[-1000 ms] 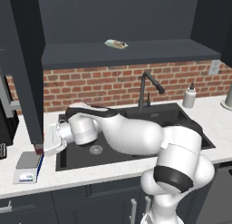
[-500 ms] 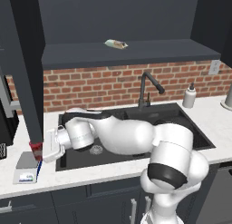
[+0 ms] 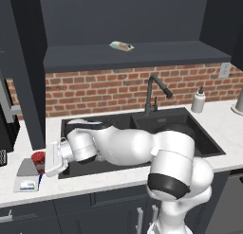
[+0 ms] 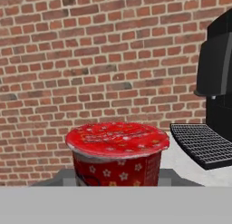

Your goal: Pick the yogurt and place it on the digital scale for weighing, and close the cabinet.

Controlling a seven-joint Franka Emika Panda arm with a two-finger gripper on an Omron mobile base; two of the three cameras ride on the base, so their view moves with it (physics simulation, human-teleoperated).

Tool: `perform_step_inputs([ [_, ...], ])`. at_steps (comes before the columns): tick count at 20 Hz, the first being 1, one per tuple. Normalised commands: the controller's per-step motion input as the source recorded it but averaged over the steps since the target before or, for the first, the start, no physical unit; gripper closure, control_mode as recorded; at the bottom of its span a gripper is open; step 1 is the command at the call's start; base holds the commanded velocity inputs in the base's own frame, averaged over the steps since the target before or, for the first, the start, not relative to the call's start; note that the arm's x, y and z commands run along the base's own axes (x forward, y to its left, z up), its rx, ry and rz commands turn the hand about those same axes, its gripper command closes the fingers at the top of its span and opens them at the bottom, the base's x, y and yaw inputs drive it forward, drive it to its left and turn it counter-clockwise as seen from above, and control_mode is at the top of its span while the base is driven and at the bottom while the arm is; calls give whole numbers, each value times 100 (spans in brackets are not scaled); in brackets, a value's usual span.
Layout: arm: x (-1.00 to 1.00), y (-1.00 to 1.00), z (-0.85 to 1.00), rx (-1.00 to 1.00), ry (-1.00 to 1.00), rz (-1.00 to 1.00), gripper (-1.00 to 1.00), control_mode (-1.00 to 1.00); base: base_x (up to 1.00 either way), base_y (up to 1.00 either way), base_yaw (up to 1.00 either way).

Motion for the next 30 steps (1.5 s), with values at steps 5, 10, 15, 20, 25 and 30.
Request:
perform_step_inputs([
  [5,0,0,-23,-1,-3,0,100,-100,0,0,0],
  [10,0,0,-26,0,-4,0,100,-100,0,0,0],
  [15,13,14,-10,1,-6,0,100,-100,0,0,0],
  [20,0,4,20,4,0,0,100,-100,0,0,0],
  [25,3,2,23,1,0,0,100,-100,0,0,0],
  [30,5,18,9,3,0,0,100,-100,0,0,0],
])
